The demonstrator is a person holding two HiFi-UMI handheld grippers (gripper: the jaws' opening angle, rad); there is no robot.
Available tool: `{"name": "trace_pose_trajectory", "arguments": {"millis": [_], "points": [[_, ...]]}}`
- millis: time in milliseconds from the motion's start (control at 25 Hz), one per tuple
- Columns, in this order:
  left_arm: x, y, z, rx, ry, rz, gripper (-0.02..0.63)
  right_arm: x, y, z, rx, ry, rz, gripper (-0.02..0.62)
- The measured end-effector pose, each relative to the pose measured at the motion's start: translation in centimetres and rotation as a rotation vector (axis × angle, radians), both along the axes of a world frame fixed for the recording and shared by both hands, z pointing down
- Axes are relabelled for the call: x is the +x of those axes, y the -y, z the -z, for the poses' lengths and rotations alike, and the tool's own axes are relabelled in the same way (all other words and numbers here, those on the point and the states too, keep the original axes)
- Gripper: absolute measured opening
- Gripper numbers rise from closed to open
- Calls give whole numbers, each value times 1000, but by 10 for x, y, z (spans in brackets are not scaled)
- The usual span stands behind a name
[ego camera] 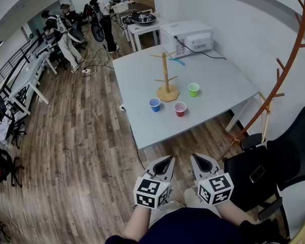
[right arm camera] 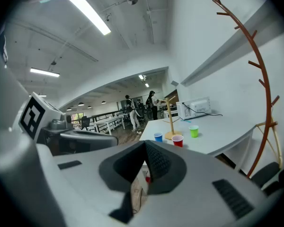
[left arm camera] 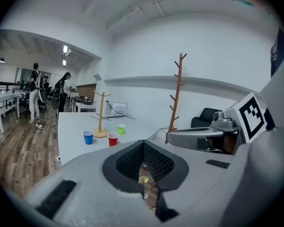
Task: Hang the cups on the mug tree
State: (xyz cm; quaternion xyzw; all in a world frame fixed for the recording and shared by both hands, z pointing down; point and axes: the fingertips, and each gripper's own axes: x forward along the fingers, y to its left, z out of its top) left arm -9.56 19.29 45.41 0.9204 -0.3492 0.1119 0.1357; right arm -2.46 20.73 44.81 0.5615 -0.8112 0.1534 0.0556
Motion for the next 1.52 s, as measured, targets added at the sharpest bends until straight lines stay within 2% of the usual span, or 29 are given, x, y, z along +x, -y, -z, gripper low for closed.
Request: {"name": "trace_pose_trajectory", "arguments": {"millis": [480, 600, 720, 920, 1520], "points": [[-7, -15, 7, 30, -21, 10, 18, -6, -13, 5, 18, 4, -4, 28], [-11, -18, 6, 42, -20, 17, 18, -10, -19, 8, 33, 40, 9, 29], [-12, -19, 3, 36, -26, 18, 18, -15, -24, 9, 39, 67, 27, 29], [-14, -21, -1, 19, -36, 15, 18, -20, -28, 6, 26, 55, 34, 29], [-21, 1, -9, 17, -46, 61, 20, -28, -7, 7, 31, 80, 79, 29]]}}
